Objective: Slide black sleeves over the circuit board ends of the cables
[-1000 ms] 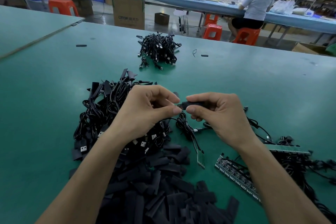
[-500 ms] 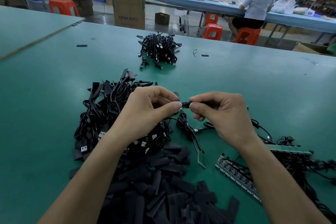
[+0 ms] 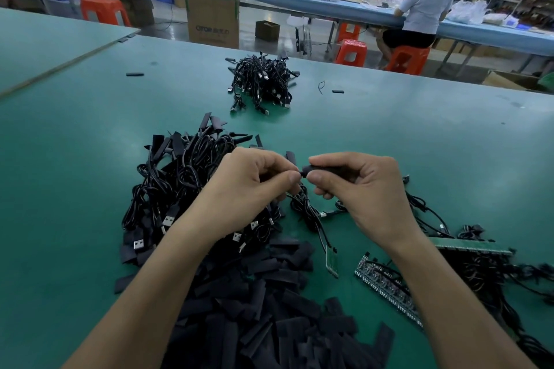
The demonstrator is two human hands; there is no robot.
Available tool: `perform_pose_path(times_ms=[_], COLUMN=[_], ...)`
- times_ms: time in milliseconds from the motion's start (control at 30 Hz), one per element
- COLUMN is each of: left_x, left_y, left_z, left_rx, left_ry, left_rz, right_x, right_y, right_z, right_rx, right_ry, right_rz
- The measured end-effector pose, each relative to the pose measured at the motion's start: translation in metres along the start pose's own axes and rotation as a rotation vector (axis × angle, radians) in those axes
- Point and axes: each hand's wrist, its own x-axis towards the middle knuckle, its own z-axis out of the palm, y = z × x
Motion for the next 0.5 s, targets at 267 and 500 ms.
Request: perform_pose_path(times_ms=[267, 500], left_x=[0.001, 0.001], left_y=[0.002, 0.001], left_z=[0.004, 0.005], left_rx=[-0.092, -0.120], left_ry=[0.087, 0.134], left_rz=[-0.004, 0.011], right_x=[-0.006, -0.011], right_y=[0.003, 0.000], right_z=[0.018, 0.028], right_rx=[0.072, 0.034], right_ry=[0.318, 0.302], right_rz=[-0.004, 0.023])
